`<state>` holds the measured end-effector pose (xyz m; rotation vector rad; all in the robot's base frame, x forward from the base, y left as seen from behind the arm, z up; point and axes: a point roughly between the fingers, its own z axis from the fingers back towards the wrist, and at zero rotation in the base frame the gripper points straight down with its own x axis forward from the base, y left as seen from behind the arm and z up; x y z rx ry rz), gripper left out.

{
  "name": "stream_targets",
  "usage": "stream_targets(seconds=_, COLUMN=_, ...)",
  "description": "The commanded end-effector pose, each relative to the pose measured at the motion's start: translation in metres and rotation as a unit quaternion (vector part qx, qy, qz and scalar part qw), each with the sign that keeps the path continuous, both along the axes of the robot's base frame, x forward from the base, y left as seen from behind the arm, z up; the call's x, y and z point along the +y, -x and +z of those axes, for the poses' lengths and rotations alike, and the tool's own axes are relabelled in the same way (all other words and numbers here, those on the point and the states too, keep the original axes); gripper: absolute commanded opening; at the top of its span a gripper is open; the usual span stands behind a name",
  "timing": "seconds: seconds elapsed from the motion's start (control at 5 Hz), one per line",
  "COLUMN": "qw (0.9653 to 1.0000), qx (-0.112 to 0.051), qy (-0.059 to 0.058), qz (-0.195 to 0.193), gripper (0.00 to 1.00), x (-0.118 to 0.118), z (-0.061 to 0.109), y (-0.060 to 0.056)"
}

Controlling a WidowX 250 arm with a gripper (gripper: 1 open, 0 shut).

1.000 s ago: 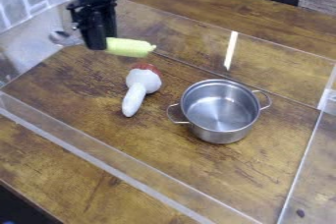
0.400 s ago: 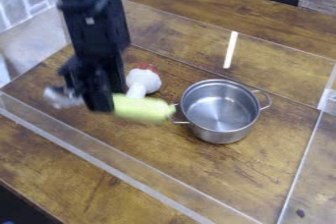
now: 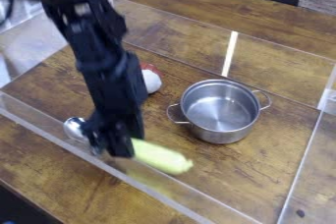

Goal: Move the green spoon to the right

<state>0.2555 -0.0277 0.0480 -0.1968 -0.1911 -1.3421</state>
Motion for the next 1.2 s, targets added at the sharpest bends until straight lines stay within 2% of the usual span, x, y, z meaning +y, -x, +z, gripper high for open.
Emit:
stream_targets(seconds=0.0, qw=0.9996, qx=-0.020, qy=0.007, qz=-0.018, gripper=0.00, x=-0.021, z=-0.005, y=-0.007)
stream_targets(seconds=0.2, qw=0.9992, qx=-0.028, qy=0.012, qz=-0.025, gripper=0.00, x=-0.029, z=-0.011, y=-0.013)
stream_targets(seconds=1.0, qw=0.9965, qx=-0.050, qy=0.028, qz=-0.061, gripper=0.00, x=0.006, z=-0.010, y=-0.026)
